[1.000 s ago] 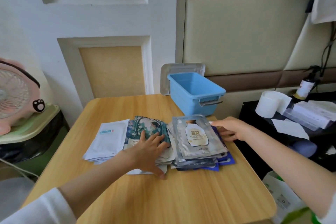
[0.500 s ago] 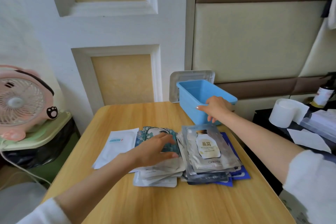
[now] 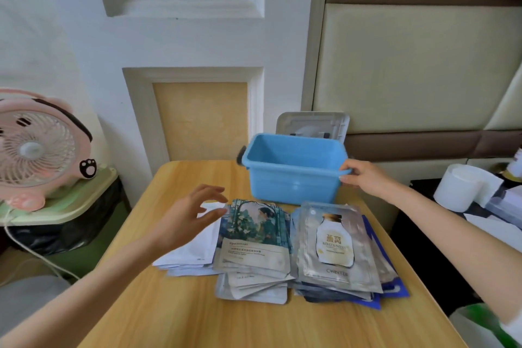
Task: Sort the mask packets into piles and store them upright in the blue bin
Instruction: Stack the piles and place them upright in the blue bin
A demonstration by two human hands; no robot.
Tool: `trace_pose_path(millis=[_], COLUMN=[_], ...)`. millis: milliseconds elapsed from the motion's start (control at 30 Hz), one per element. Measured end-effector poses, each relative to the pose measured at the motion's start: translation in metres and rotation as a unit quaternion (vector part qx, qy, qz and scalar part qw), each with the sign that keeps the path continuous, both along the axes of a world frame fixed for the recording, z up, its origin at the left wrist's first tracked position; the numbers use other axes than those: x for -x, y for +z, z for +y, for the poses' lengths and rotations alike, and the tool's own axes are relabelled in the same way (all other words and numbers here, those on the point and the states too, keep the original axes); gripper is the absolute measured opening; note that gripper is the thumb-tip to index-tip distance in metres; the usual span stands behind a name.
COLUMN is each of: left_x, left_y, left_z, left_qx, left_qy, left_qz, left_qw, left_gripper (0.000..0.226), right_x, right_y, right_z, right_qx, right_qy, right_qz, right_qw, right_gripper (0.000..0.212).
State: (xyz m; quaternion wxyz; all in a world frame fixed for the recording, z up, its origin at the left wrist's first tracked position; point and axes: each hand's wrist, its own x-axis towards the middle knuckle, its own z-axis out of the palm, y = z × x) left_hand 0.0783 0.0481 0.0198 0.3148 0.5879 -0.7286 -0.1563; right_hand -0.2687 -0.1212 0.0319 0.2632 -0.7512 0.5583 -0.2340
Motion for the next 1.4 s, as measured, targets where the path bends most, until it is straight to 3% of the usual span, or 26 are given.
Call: trace_pose_path(millis=[67,167,267,333,400,467,533,667,800,867,1000,1067,1200,1333,1400], left_x=[0.004,0.009,0.01,0.011,0.018,0.032,0.05,0.088,0.106,0.11,0.128,0.145,0.179,0.173,0.166], left_y=[-0.002,0.0,0.002,-0.002,-0.007,-0.011,-0.012,-0.015,-0.032,-0.046,-0.058,-0.06,-0.058,-0.043,-0.036], left_z=[-0.007,-0.019,-0.035,-0.044,-0.046,-0.041,-0.035,-0.022,-0.018,-0.018,-0.012,-0.005,0.002,-0.003,-0.005], left_qx=[0.01,-0.001,-0.009,-0.017,0.032,0.095,0.091,-0.016,-0.145,-0.119,0.027,0.034,-0.046,-0.012,-0.012], left_qy=[0.036,0.113,0.145,0.172,0.181,0.118,0.022,-0.13,-0.165,-0.163,-0.159,-0.164,-0.085,-0.061,-0.058], left_qz=[0.016,0.047,0.047,0.014,-0.043,-0.083,-0.09,-0.136,-0.26,-0.303,-0.381,-0.394,-0.322,-0.219,-0.196], left_qw=[0.999,0.992,0.988,0.985,0.982,0.985,0.992,0.982,0.94,0.931,0.91,0.904,0.942,0.974,0.979], left_gripper=[0.023,0.045,0.054,0.055,0.055,0.055,0.063,0.067,0.105,0.109,0.116,0.12,0.111,0.072,0.066], right_x=[-0.007,-0.027,-0.044,-0.042,-0.028,-0.008,0.008,0.024,0.029,0.028,0.019,0.015,0.009,0.012,0.016], right_y=[-0.004,-0.006,-0.002,-0.004,-0.008,-0.013,-0.016,-0.026,-0.038,-0.037,-0.033,-0.03,-0.018,-0.011,-0.01], right_z=[-0.008,-0.011,-0.004,-0.002,-0.001,0.004,0.016,0.044,0.058,0.06,0.061,0.062,0.065,0.064,0.065], right_qx=[0.0,-0.018,-0.059,-0.039,-0.012,-0.052,-0.126,-0.227,-0.259,-0.254,-0.27,-0.309,-0.37,-0.363,-0.358], right_qy=[0.009,0.033,0.081,0.033,-0.089,-0.155,-0.157,-0.13,-0.125,-0.142,-0.131,-0.118,-0.088,-0.063,-0.063], right_qz=[-0.025,-0.073,-0.115,-0.141,-0.136,-0.071,-0.013,0.034,-0.014,-0.017,-0.024,-0.062,-0.2,-0.238,-0.253], right_qw=[1.0,0.997,0.988,0.989,0.987,0.984,0.979,0.964,0.958,0.957,0.954,0.942,0.903,0.899,0.897], right_gripper=[0.016,0.012,0.025,0.032,0.029,0.029,0.035,0.05,0.058,0.059,0.062,0.06,0.05,0.05,0.047])
